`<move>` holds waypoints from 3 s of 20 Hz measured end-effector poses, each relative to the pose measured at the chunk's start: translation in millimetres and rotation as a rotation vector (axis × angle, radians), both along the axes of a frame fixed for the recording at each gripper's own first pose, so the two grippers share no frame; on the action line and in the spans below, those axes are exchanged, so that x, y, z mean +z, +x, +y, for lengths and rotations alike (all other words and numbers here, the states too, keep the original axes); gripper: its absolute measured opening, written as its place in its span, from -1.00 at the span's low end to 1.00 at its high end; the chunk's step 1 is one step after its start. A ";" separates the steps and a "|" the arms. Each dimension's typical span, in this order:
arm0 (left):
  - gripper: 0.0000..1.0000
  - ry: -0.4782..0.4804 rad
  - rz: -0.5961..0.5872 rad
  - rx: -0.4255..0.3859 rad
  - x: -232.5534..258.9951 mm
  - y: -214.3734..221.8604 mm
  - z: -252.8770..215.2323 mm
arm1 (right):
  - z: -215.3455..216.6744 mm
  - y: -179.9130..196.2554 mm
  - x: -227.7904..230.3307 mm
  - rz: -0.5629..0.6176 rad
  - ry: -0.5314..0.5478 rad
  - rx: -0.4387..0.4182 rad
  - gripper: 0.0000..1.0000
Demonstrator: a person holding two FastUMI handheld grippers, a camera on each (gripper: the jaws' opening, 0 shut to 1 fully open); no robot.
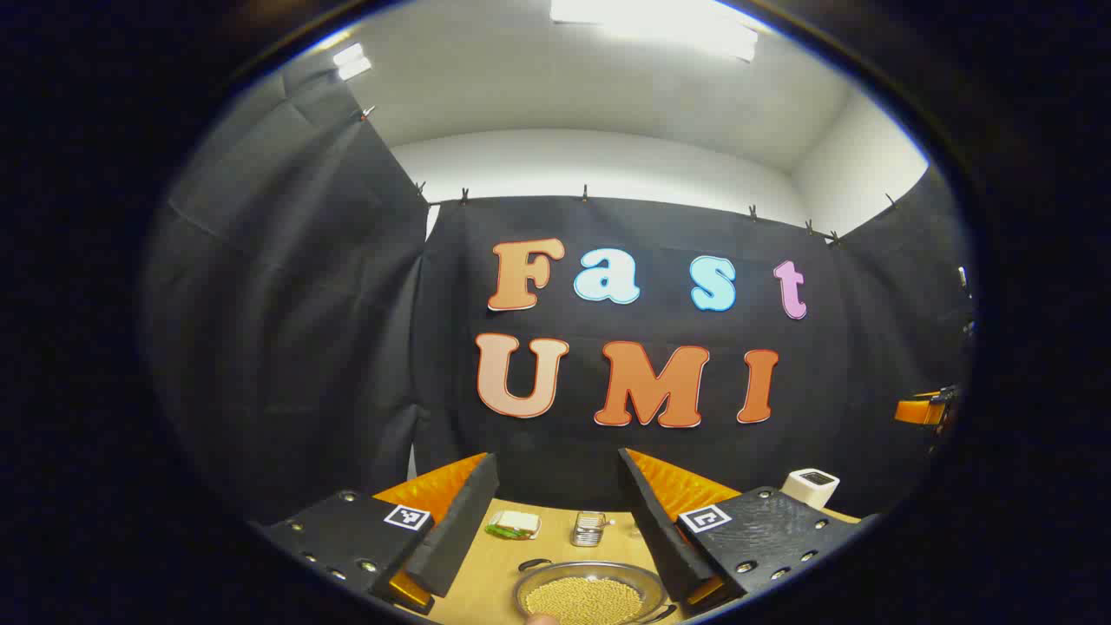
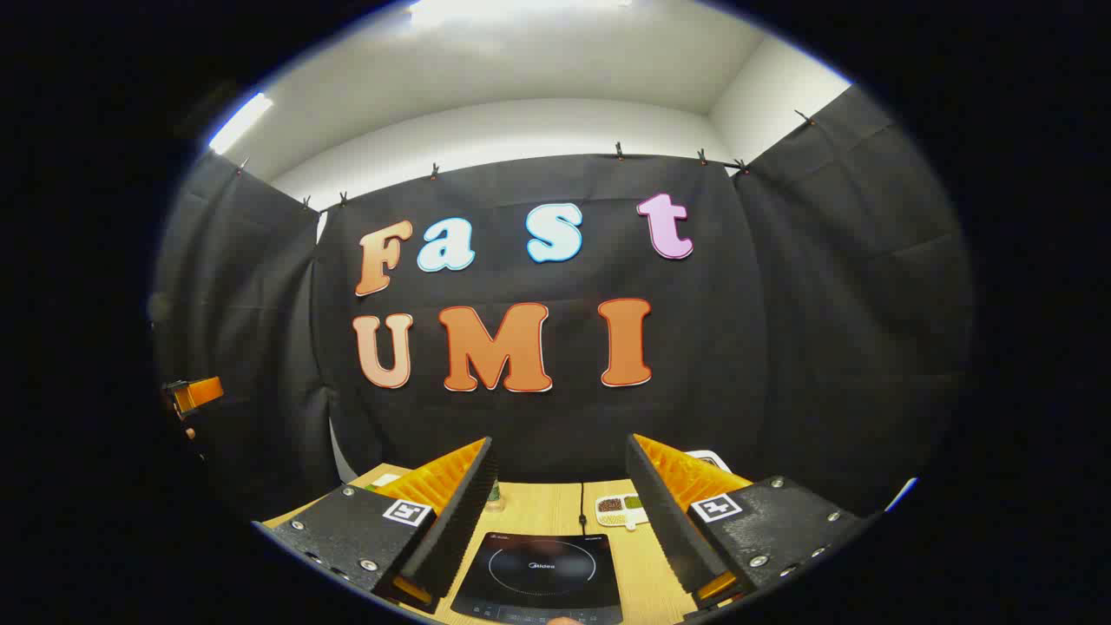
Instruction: First push the handle of the pot to place it horizontally, then grasp the pot with both hands and set it on the induction cooktop.
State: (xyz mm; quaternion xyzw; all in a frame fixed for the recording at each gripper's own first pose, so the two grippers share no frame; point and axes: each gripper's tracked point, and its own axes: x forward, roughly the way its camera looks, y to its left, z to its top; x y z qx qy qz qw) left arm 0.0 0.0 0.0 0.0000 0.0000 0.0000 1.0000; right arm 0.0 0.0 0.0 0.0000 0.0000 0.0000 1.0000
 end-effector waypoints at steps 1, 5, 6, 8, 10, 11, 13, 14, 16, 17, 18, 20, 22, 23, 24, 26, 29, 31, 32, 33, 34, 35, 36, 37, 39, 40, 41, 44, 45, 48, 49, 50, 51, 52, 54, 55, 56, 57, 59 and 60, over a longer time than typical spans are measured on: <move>0.77 0.001 -0.004 -0.010 2.3 -1.6 -5.9 | -3.4 0.6 1.7 -0.002 0.000 -0.011 0.86; 0.77 0.024 0.003 -0.053 0.8 -5.6 -24.5 | -11.5 -2.4 2.6 -0.004 0.021 -0.028 0.87; 0.77 0.028 0.009 -0.057 -0.6 -5.1 -27.9 | -13.2 -3.9 3.5 -0.006 0.021 -0.031 0.87; 0.77 0.017 0.016 -0.081 -2.3 -6.0 -37.9 | -14.1 -5.7 5.8 -0.010 0.009 -0.029 0.86; 0.77 0.007 0.019 -0.101 -2.0 -5.5 -43.8 | -15.9 -6.6 6.2 -0.011 0.002 -0.030 0.86; 0.77 0.009 0.019 -0.108 -1.6 -5.2 -45.3 | -16.1 -7.8 5.7 -0.010 0.002 -0.029 0.86; 0.77 0.022 0.011 -0.129 -0.2 -4.6 -50.5 | -16.8 -8.7 3.2 -0.003 -0.002 -0.024 0.87; 0.77 0.031 0.007 -0.132 -0.3 -4.4 -50.9 | -16.9 -8.5 2.7 0.000 -0.004 -0.023 0.87; 0.77 0.041 0.001 -0.131 -0.2 -4.2 -51.5 | -16.6 -8.4 1.9 0.001 -0.010 -0.020 0.86; 0.77 0.040 0.003 -0.130 -1.9 -3.5 -52.5 | -17.0 -8.8 1.1 0.001 -0.013 -0.017 0.86; 0.77 0.038 0.013 -0.131 -4.7 -2.7 -53.2 | -17.6 -9.2 0.8 -0.001 -0.013 -0.017 0.86; 0.77 0.029 0.022 -0.152 -8.4 -2.9 -58.4 | -21.1 -7.9 1.0 -0.002 -0.007 -0.025 0.87; 0.89 0.026 0.031 -0.169 -13.4 -1.5 -60.3 | -24.5 -5.7 0.6 -0.001 -0.001 -0.035 0.96; 0.89 0.022 0.030 -0.170 -15.1 -1.8 -59.7 | -27.3 -5.0 -0.5 -0.001 0.002 -0.041 0.87; 0.79 0.016 0.033 -0.175 -16.3 -1.6 -60.5 | -28.8 -4.6 -0.9 0.001 0.004 -0.046 0.87; 0.66 0.012 0.035 -0.202 -20.4 -4.0 -68.7 | -30.6 -4.7 -3.4 0.005 0.010 -0.050 0.87; 0.14 0.025 0.039 -0.210 -22.8 -3.5 -71.6 | -31.5 -3.2 -6.1 0.012 0.015 -0.053 0.86; -0.10 0.029 0.051 -0.227 -28.9 -3.5 -76.5 | -31.9 -2.7 -5.8 0.009 0.019 -0.058 0.87; -0.15 0.031 0.056 -0.235 -33.6 -5.0 -78.8 | -30.7 -2.4 -5.7 0.009 0.019 -0.056 0.86; -0.25 0.032 0.066 -0.243 -36.9 -5.1 -80.0 | -29.9 -2.5 -6.3 0.010 0.020 -0.056 0.87; -0.34 0.031 0.078 -0.259 -41.2 -4.8 -82.8 | -29.4 -2.5 -6.0 0.009 0.021 -0.055 0.86; -0.34 0.024 0.094 -0.280 -46.1 -5.4 -85.6 | -30.3 -2.1 -5.1 0.002 0.022 -0.062 0.87; -0.34 0.009 0.116 -0.298 -51.4 -6.0 -90.0 | -33.0 -1.3 -4.3 -0.005 0.020 -0.075 0.86; -0.34 -0.006 0.138 -0.316 -59.2 -6.2 -94.6 | -34.9 -2.0 -3.8 -0.011 0.015 -0.085 0.87; -0.43 -0.018 0.168 -0.331 -71.8 -9.6 -99.1 | -34.8 -1.3 -3.1 -0.019 0.008 -0.096 0.87; -0.64 -0.013 0.183 -0.330 -77.3 -10.0 -96.2 | -34.9 -1.4 -3.0 -0.019 0.009 -0.098 0.87; -0.63 -0.006 0.196 -0.329 -84.9 -10.7 -95.9 | -34.4 -1.6 -3.4 -0.019 0.009 -0.098 0.87; -0.86 -0.006 0.240 -0.335 -104.4 -13.3 -99.3 | -33.2 -3.1 -4.5 -0.015 0.007 -0.093 0.87; -0.91 -0.001 0.259 -0.341 -113.9 -15.8 -101.3 | -32.0 -4.1 -5.6 -0.012 0.005 -0.090 0.87; -0.93 0.037 0.310 -0.349 -142.1 -24.6 -108.1 | -26.8 -2.0 -8.4 0.000 0.015 -0.073 0.87; -0.93 0.049 0.333 -0.360 -152.7 -28.6 -111.6 | -25.5 -1.8 -9.6 0.003 0.021 -0.068 0.87; -0.93 0.055 0.359 -0.376 -165.0 -34.7 -118.3 | -25.1 -1.4 -10.1 0.005 0.025 -0.067 0.87; -0.92 0.056 0.388 -0.395 -176.3 -41.3 -124.1 | -26.4 -1.2 -11.8 0.007 0.026 -0.068 0.87; -0.92 0.059 0.418 -0.414 -186.9 -47.4 -130.2 | -26.5 -0.4 -13.3 0.009 0.025 -0.069 0.87; -0.92 0.075 0.466 -0.441 -206.4 -55.8 -137.9 | -25.8 1.7 -16.3 0.017 0.021 -0.070 0.87; -0.92 0.082 0.487 -0.450 -215.0 -59.2 -140.2 | -27.1 1.3 -18.0 0.020 0.020 -0.071 0.86; -0.92 0.083 0.506 -0.458 -222.9 -62.5 -142.9 | -27.3 1.1 -18.8 0.023 0.020 -0.070 0.87; -0.92 0.086 0.533 -0.463 -234.9 -67.0 -144.6 | -27.3 1.9 -20.5 0.025 0.020 -0.069 0.87; -0.92 0.081 0.609 -0.472 -264.9 -78.6 -147.9 | -29.4 2.4 -21.8 0.027 0.024 -0.070 0.87; -0.92 0.076 0.655 -0.475 -280.1 -84.5 -148.1 | -30.4 3.1 -22.2 0.028 0.027 -0.072 0.86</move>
